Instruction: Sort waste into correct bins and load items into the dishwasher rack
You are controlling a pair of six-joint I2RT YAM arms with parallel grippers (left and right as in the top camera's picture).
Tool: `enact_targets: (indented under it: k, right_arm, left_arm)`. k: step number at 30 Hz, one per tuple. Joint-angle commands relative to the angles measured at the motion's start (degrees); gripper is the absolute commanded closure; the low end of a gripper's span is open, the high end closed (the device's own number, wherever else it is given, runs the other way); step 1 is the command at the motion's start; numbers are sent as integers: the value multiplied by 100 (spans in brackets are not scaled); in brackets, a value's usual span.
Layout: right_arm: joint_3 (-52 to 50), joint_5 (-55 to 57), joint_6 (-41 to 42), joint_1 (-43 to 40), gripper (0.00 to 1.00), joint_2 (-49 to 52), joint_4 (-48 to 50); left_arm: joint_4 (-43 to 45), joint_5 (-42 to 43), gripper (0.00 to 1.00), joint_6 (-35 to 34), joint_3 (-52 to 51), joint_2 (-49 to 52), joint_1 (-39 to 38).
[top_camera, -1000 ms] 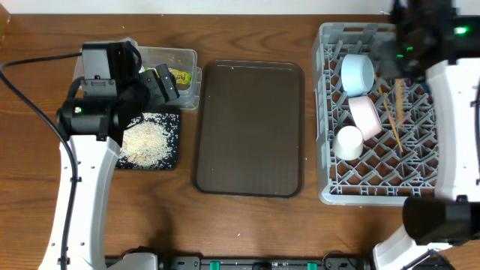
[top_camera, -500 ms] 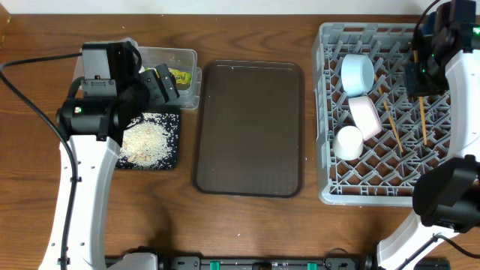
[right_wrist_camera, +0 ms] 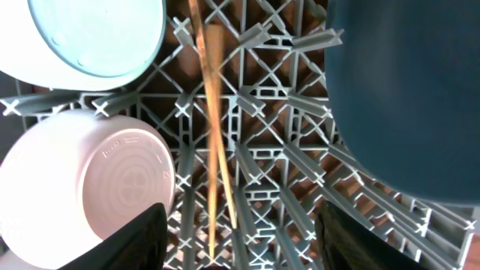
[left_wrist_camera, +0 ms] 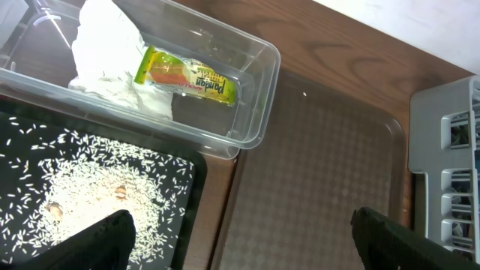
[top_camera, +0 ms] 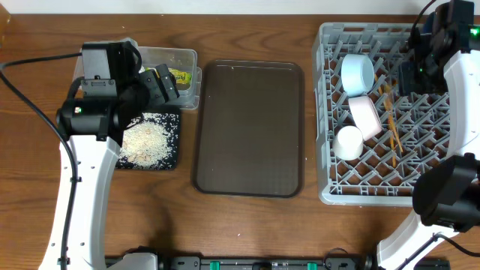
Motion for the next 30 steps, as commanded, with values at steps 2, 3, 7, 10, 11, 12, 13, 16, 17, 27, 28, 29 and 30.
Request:
enact_targets:
  k: [2, 3, 7, 10, 11, 12, 13, 16, 17, 27, 28, 29, 30]
  right_arm:
    - [-24, -243, 264, -42, 40, -9, -68]
    - [-24, -326, 264, -33, 41, -59, -101]
    - [11, -719, 264, 44, 41, -450, -249]
    - [55, -990, 264, 144, 38, -938, -398]
    - [57, -1069, 264, 197, 37, -1202, -446]
    - [57, -1119, 267, 240, 32, -1438, -485]
    - [57, -1134, 267, 284, 19, -1655, -518]
    - [55, -1134, 330, 393, 1, -2398, -658]
    - [55, -1145, 330, 417, 1, -2625, -695]
    - [55, -879, 308, 455, 1, -4389, -1150]
    - [55, -833, 308, 455, 1, -4527, -1263]
    - [55, -787, 310, 452, 1, -4680, -1344]
    - [48, -789, 310, 452, 1, -4798, -1370]
  left_arm:
    - [-11, -33, 5, 9, 9, 20, 20]
    - [-11, -33, 5, 9, 9, 20, 20]
    - [-11, -33, 5, 9, 9, 20, 20]
    - [-11, -33, 5, 9, 9, 20, 20]
    - [-11, -33, 5, 9, 9, 20, 20]
    - [-11, -33, 5, 9, 9, 20, 20]
    - [-11, -33, 5, 9, 9, 20, 20]
    - [-11, -33, 5, 9, 9, 20, 20]
    - [-11, -33, 5, 9, 9, 20, 20]
    - [-11, -33, 5, 9, 9, 20, 20]
    - [-11, -33, 5, 9, 9, 20, 20]
    - [-13, -33, 5, 9, 9, 20, 20]
    - [-11, -33, 5, 9, 9, 20, 20]
